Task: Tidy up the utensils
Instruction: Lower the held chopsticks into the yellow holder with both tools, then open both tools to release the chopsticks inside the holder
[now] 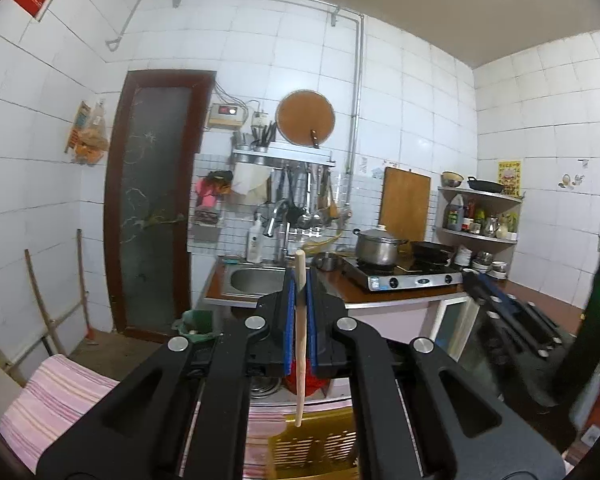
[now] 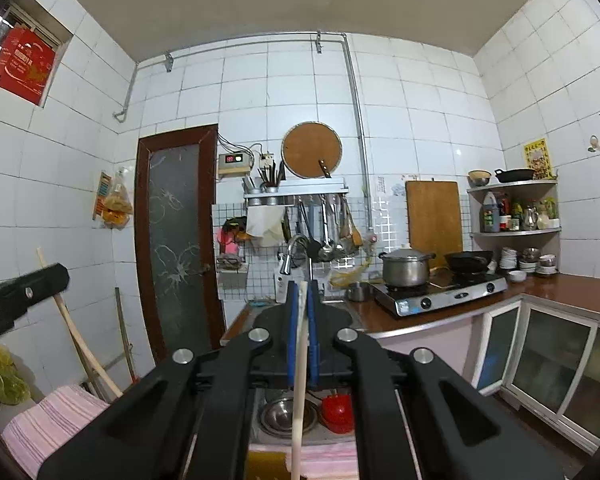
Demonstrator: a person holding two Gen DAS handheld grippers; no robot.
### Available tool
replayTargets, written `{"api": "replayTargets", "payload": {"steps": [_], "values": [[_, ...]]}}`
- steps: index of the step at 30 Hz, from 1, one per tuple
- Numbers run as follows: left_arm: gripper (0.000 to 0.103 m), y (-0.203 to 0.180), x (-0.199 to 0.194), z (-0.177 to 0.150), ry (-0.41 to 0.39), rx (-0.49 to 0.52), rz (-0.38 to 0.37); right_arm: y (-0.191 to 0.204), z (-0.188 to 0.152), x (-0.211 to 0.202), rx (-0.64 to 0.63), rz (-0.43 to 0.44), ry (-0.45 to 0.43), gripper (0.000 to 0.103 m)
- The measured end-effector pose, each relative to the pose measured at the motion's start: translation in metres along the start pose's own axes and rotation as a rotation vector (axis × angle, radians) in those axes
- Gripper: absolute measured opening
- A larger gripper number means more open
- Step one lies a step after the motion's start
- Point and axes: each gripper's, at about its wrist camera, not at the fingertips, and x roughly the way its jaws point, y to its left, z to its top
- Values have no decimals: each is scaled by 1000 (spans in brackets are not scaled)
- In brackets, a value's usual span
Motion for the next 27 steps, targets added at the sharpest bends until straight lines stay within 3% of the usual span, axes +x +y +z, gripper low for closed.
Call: {"api": "replayTargets", "payload": {"steps": [4, 13, 18, 19, 20, 22, 25, 27], "values": [[4, -3, 24, -28, 55, 6, -7, -1, -20, 14, 19, 15, 7, 5], [4, 14, 84, -104, 227, 13, 52, -7, -91, 52, 36, 4, 155, 5], [4, 29, 90, -114, 290, 13, 79, -4, -97, 56, -11, 8, 260, 6], [9, 33, 87, -110, 299, -1, 77, -4, -95, 56, -13, 1, 281, 13], [16, 37, 83, -105, 307, -14, 81, -7, -92, 54, -12, -11, 304, 33], [64, 46, 67, -94, 311, -26, 100, -14, -86, 43, -1, -29, 321, 60], [86, 57, 30, -83, 253, 7, 170, -21, -82, 17, -13, -80, 362, 60], [94, 63, 14, -82, 264, 32, 186, -25, -86, -6, -19, -112, 400, 63]]}}
